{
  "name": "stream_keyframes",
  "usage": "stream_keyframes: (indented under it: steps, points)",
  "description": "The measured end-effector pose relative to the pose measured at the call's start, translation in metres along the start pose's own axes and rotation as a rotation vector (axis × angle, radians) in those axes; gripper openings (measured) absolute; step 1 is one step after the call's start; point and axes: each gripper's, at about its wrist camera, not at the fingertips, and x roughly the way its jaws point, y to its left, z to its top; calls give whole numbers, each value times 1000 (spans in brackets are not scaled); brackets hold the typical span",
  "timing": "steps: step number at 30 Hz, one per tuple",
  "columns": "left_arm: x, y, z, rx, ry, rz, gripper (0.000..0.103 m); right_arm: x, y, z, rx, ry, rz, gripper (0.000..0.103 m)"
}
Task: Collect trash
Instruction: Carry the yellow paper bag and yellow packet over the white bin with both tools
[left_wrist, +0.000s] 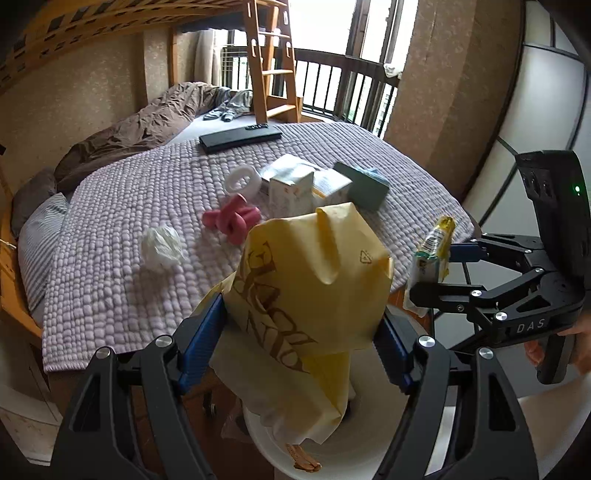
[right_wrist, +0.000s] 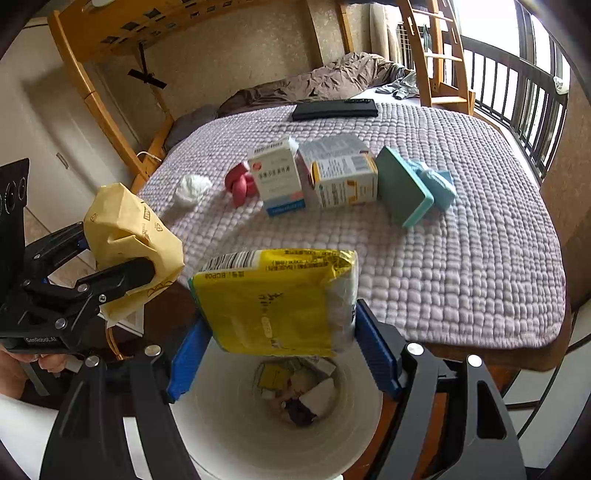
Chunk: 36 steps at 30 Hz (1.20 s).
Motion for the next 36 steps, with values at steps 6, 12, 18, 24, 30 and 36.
stream_keyframes:
  steps: [6, 12, 18, 24, 30, 36]
  points:
    - [-3, -11, -15, 3, 28, -33, 77, -3, 3, -18, 3, 21, 2, 74]
    - [-2, -22, -27, 13, 62, -62, 77, -6, 5, -30, 6, 37, 3, 74]
    - [1, -30, -38, 28, 98, -81, 77, -6, 3, -44, 18, 62, 3, 74]
    - [9, -33, -48, 25, 138, -108, 77, -3, 2, -51, 32, 83, 3, 74]
    - [18, -34, -59, 11, 169, -114, 77, 5, 2, -57, 35, 103, 5, 74]
    - [30, -32, -67, -3, 198, -95, 77, 13, 1, -60, 40, 123, 4, 74]
